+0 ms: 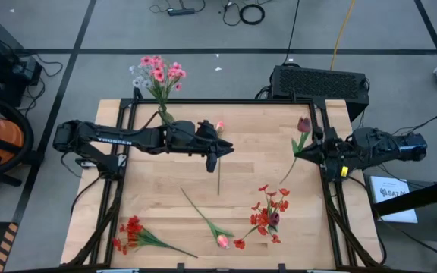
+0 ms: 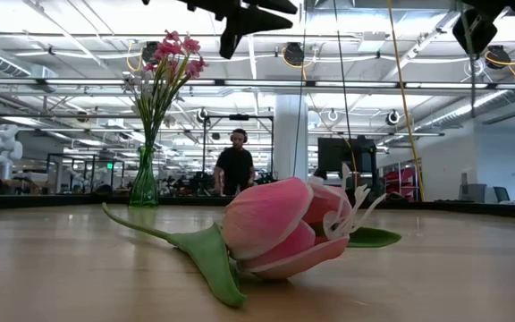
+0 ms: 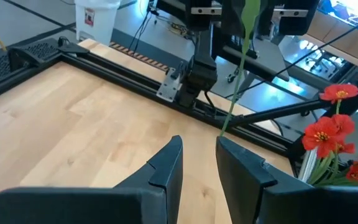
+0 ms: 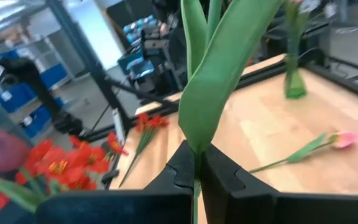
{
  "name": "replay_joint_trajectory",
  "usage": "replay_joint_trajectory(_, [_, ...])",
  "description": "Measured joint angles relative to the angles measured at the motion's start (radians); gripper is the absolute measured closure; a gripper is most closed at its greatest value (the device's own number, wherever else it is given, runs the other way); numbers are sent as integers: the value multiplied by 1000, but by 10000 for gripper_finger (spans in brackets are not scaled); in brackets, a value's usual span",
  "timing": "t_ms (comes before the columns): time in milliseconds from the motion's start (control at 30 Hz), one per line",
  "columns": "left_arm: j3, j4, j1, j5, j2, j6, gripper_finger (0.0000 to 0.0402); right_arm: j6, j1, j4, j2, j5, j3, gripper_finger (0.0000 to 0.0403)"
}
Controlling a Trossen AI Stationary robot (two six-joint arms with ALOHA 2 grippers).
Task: Sort flowers into vase by color
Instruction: Put the red tulip into the transparent vase
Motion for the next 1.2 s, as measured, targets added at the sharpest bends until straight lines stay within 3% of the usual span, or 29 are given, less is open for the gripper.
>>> replay_joint_trajectory(200, [0, -1, -34, -18, 0, 0, 299, 40, 126, 16, 31, 72, 0, 403])
replay_joint_trajectory(400, [0, -14, -44, -19, 0, 4, 299, 79, 277, 83, 97, 216, 0, 402])
replay_joint_trajectory(633, [0, -117, -42, -21, -13, 8, 299, 167, 500, 144, 245, 478, 9, 402])
replay_joint_trajectory(833, [1, -234, -57, -21, -73, 8, 299, 206, 695, 134, 361, 750, 119, 402])
replay_joint_trajectory(1033, [2, -294, -78, -17, -139, 30, 299, 281, 844, -66, 526, 916, 313, 402])
replay_joint_trajectory(1200, [2, -322, -102, -16, -168, 34, 299, 537, 901, -388, 659, 957, 505, 402])
